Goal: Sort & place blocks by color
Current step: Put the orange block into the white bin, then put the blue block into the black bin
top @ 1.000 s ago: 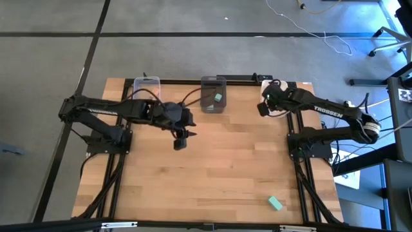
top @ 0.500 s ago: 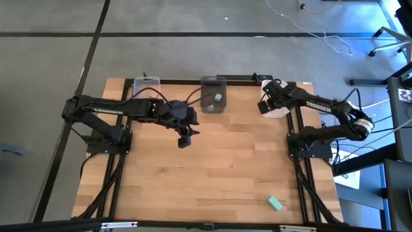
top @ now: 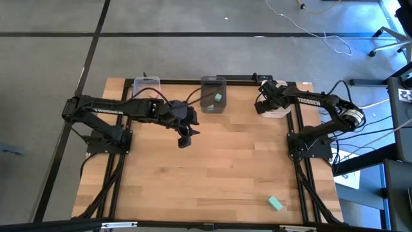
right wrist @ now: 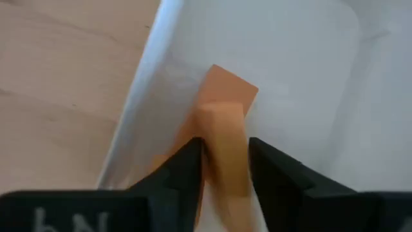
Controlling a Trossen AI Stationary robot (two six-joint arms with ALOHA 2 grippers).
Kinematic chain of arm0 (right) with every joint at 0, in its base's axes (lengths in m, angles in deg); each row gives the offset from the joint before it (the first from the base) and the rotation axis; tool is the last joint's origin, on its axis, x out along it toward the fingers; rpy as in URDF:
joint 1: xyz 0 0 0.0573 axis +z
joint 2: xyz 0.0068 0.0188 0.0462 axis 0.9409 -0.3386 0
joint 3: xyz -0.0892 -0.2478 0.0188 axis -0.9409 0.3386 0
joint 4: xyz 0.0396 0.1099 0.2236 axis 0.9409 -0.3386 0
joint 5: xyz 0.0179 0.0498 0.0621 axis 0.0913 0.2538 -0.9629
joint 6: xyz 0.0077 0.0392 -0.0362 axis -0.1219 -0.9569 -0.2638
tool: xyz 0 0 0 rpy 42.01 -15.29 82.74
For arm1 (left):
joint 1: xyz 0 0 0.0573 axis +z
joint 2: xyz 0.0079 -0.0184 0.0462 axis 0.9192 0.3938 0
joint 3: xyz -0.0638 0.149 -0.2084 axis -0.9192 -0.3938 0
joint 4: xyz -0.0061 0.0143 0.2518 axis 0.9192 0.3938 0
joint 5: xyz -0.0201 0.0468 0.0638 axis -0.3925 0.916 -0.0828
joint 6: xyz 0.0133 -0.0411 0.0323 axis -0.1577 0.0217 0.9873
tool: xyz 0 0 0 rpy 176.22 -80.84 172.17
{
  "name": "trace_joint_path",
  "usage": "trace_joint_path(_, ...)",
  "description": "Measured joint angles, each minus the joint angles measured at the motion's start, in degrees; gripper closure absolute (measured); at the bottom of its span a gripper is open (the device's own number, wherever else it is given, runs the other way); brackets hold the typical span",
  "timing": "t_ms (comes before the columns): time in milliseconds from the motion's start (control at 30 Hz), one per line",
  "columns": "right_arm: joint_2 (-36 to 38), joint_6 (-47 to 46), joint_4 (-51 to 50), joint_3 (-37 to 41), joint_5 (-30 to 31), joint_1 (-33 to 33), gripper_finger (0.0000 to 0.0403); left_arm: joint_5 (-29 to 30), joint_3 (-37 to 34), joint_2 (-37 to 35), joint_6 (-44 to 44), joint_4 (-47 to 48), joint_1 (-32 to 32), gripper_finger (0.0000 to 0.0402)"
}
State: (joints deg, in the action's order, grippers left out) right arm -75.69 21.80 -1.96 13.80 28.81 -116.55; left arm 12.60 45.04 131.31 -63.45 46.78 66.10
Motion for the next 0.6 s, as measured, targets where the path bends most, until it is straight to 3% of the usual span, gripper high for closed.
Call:
trace_joint_path(300, 2.91, 0.02, -1.59, -2.83, -1.84, 0.03, 0.0247, 0.0, 0.0, 0.0, 0.02, 0.01, 0.0, 0.0232)
trace_joint_path(600, 17.18, 3.53, -10.96, -11.57, -1.43, 3.83, 0.0247, 0.01, 0.0, 0.0, -0.24, 0.33, -0.43, 0.0232)
